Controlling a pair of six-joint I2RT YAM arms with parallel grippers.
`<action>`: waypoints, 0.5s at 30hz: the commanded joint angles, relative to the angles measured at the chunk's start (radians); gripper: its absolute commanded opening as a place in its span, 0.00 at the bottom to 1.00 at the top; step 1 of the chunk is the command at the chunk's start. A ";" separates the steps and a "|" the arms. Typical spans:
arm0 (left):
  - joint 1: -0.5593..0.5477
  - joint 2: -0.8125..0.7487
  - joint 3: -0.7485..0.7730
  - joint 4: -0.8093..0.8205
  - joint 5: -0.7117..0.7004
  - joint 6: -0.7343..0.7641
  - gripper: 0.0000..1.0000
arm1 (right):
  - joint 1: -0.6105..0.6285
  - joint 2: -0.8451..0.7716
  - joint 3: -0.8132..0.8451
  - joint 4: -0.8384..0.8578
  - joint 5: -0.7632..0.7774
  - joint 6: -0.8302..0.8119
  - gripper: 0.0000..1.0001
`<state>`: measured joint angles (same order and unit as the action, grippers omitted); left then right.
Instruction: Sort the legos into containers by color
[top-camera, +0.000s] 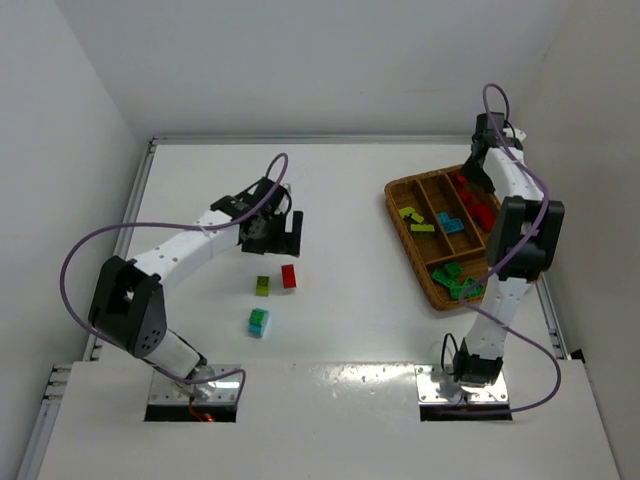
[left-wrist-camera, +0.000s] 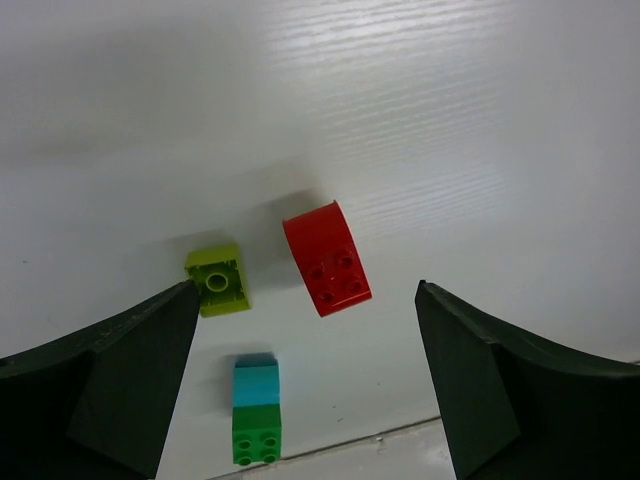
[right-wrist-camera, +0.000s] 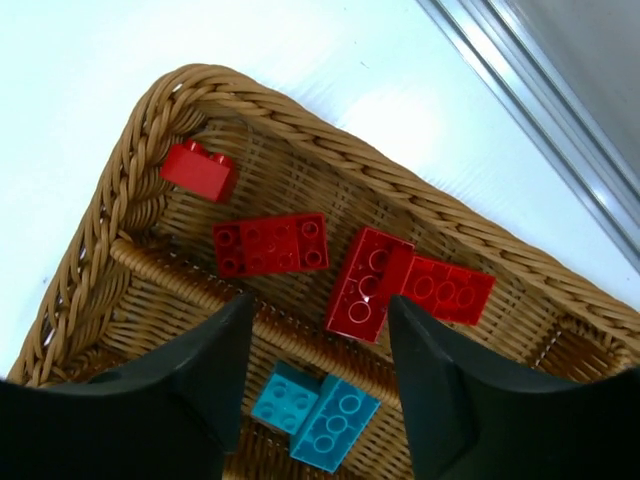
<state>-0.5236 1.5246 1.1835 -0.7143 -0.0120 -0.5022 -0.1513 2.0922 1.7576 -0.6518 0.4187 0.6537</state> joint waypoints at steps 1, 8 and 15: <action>-0.039 0.005 -0.025 -0.014 -0.031 -0.042 0.96 | 0.019 -0.095 -0.024 0.021 0.011 -0.012 0.58; -0.104 0.061 -0.035 -0.005 -0.062 -0.101 0.96 | 0.091 -0.276 -0.165 0.060 -0.003 -0.022 0.66; -0.125 0.049 -0.044 0.004 -0.152 -0.150 0.93 | 0.183 -0.409 -0.276 0.081 -0.174 -0.061 0.65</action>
<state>-0.6342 1.6066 1.1389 -0.7204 -0.1055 -0.6125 -0.0109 1.7252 1.5177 -0.6064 0.3511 0.6300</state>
